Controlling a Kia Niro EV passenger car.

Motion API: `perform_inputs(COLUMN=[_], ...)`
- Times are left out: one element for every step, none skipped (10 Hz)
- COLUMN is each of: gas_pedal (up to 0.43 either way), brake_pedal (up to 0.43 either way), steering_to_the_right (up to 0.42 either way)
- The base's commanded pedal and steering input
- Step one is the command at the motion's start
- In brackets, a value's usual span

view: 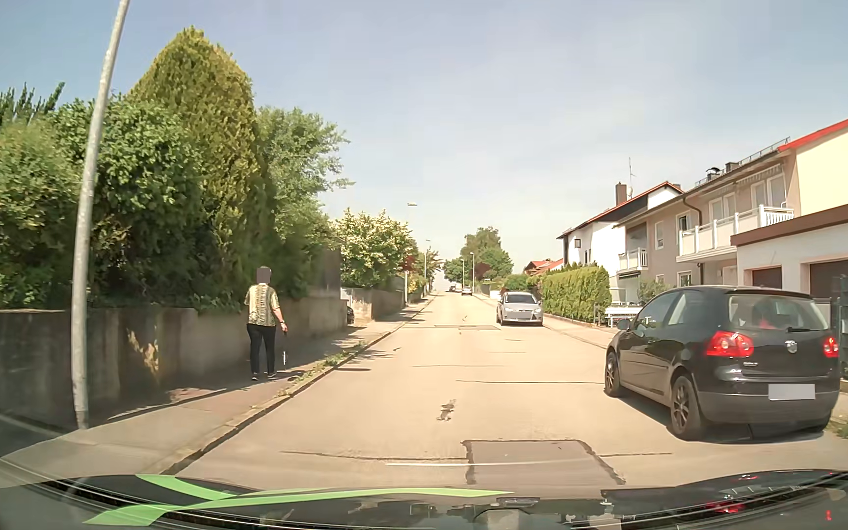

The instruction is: Follow the waypoints while adhering to traffic rules and regulations

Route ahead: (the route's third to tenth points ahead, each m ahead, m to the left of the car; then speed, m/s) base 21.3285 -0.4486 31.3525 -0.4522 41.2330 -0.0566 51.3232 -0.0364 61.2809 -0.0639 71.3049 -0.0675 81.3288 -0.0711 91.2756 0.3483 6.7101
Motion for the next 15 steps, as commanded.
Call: perform_inputs(gas_pedal=[0.130, 0.130, 0.130, 0.130, 0.130, 0.130, 0.130, 0.130, 0.130, 0.130, 0.130, 0.130, 0.130, 0.130, 0.130], brake_pedal=[0.000, 0.000, 0.000, 0.000, 0.000, 0.000, 0.000, 0.000, 0.000, 0.000, 0.000, 0.000, 0.000, 0.000, 0.000], steering_to_the_right=[0.004, 0.004, 0.004, 0.003, 0.002, 0.002, 0.002, 0.001, 0.000, -0.001, -0.002, -0.002, -0.002, -0.003, -0.003])
